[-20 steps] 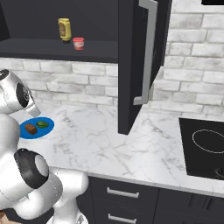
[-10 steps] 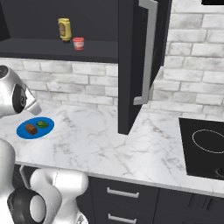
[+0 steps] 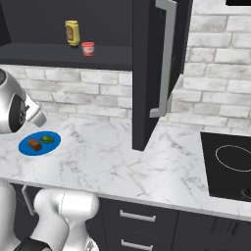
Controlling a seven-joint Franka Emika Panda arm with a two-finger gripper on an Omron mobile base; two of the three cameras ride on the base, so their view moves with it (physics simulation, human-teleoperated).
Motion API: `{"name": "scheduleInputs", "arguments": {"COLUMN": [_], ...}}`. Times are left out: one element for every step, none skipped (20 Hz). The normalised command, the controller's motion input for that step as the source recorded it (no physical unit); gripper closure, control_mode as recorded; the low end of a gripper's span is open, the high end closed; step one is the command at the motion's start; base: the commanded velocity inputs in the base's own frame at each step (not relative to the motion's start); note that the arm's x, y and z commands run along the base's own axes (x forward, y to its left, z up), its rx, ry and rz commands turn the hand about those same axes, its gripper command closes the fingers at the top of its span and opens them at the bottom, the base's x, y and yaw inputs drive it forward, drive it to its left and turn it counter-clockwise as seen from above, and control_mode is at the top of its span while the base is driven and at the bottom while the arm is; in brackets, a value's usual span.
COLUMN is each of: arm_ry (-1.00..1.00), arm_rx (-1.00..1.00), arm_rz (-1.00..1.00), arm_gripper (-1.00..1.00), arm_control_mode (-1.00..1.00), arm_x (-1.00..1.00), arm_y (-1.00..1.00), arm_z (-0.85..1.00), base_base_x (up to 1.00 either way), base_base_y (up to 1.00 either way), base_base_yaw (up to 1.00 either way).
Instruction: Pick the avocado and bread from the counter and place them on the plate. Then pick the jam from the cabinet and place it next to the plate. Lastly close the cabinet door.
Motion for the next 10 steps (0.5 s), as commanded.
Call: {"name": "scheduleInputs", "arguments": {"arm_ry": [-0.07,-0.07,-0.07,-0.06,-0.05,-0.06,-0.07,-0.06,-0.05,-0.04], "arm_rx": [-0.04,-0.04,-0.05,-0.06,-0.07,-0.07,-0.07,-0.08,-0.1,-0.11], "arm_rz": [0.15,0.15,0.15,0.14,0.14,0.13,0.13,0.13,0.12,0.11], "arm_gripper": [-1.0,-1.0,-1.0,-1.0,-1.0,-1.0,-1.0,-1.0,-1.0,-1.0], "arm_control_mode": [-1.0,-1.0,-1.0,-1.0,-1.0,-1.0,-1.0,-1.0,-1.0,-1.0], "arm_x": [-0.53,-0.54,-0.54,-0.5,-0.48,-0.43,-0.41,-0.36,-0.3,-0.26], "arm_y": [-0.33,-0.33,-0.34,-0.34,-0.34,-0.33,-0.31,-0.29,-0.25,-0.24], "arm_z": [0.51,0.51,0.5,0.49,0.47,0.46,0.44,0.41,0.39,0.38], "base_base_x": [0.0,0.0,0.0,0.0,0.0,0.0,0.0,0.0,0.0,0.0], "base_base_y": [0.0,0.0,0.0,0.0,0.0,0.0,0.0,0.0,0.0,0.0], "base_base_yaw": [0.0,0.0,0.0,0.0,0.0,0.0,0.0,0.0,0.0,0.0]}}
